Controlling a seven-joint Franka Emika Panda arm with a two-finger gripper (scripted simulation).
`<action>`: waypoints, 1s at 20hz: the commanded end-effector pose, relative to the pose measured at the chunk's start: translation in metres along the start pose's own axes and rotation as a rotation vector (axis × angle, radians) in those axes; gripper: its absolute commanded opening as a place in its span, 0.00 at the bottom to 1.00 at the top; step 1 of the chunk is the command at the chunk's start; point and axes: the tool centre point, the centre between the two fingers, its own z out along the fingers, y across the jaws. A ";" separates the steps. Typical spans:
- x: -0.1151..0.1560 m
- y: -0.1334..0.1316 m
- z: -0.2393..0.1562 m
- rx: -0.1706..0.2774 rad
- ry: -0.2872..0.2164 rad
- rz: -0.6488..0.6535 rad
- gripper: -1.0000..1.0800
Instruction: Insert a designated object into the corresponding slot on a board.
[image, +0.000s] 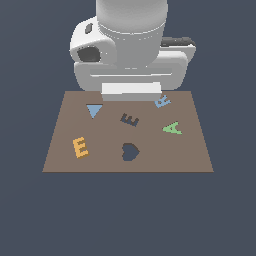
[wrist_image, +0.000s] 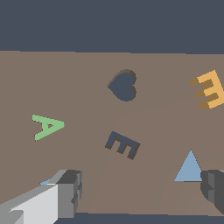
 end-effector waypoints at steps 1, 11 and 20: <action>0.000 0.000 0.000 0.000 0.000 0.000 0.96; 0.005 0.016 0.011 -0.001 0.001 -0.040 0.96; 0.021 0.059 0.041 -0.003 0.004 -0.146 0.96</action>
